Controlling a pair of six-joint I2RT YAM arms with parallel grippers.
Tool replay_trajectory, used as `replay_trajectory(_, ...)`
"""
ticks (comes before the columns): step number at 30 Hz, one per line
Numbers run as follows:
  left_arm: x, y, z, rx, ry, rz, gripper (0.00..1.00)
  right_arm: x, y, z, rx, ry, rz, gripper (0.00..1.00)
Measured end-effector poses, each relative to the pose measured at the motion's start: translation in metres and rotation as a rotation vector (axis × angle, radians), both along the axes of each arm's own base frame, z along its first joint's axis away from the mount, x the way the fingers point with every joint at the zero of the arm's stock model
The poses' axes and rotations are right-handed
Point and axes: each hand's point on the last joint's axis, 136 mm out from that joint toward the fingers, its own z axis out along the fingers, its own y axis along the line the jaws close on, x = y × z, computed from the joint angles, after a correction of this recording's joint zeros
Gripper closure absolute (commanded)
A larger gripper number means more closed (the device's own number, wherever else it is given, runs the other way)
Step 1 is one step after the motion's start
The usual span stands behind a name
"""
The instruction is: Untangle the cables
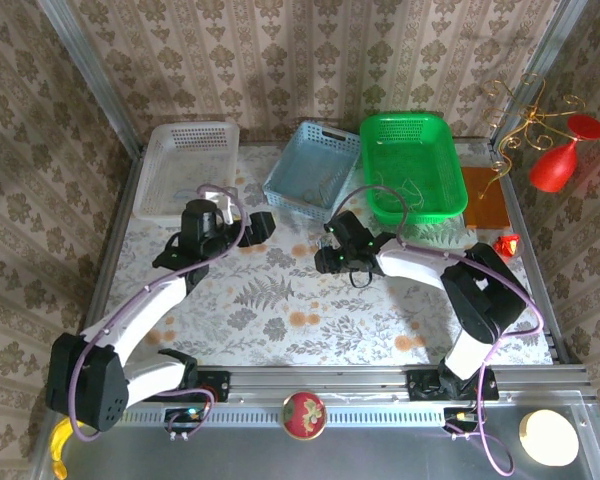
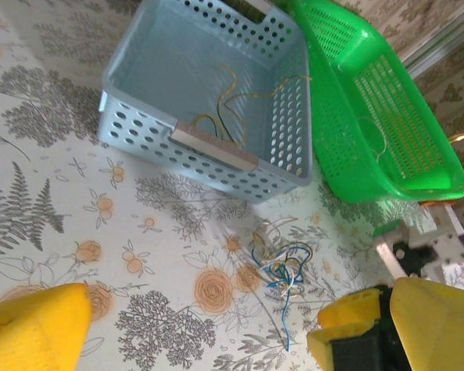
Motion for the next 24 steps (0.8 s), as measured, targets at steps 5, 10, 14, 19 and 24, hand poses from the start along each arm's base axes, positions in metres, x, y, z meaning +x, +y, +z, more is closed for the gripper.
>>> replay_trajectory(5,-0.013,-0.031,-0.034,0.048,0.081,-0.09,0.0,0.022,-0.031,0.002,0.004,-0.004,-0.089,0.58)
replay_trajectory(10,-0.027,-0.06,-0.084,0.124,0.189,-0.173,0.05,0.037,-0.052,0.005,0.031,0.001,-0.155,0.6)
replay_trajectory(14,-0.032,-0.081,-0.114,0.184,0.245,-0.226,0.17,0.04,-0.055,0.006,0.055,0.011,-0.168,0.6)
replay_trajectory(19,-0.026,-0.109,-0.126,0.234,0.245,-0.264,0.34,0.041,-0.056,0.014,0.083,0.006,-0.177,0.61)
replay_trajectory(24,-0.017,-0.127,-0.13,0.274,0.228,-0.265,0.48,0.044,-0.056,0.031,0.114,-0.026,-0.181,0.61)
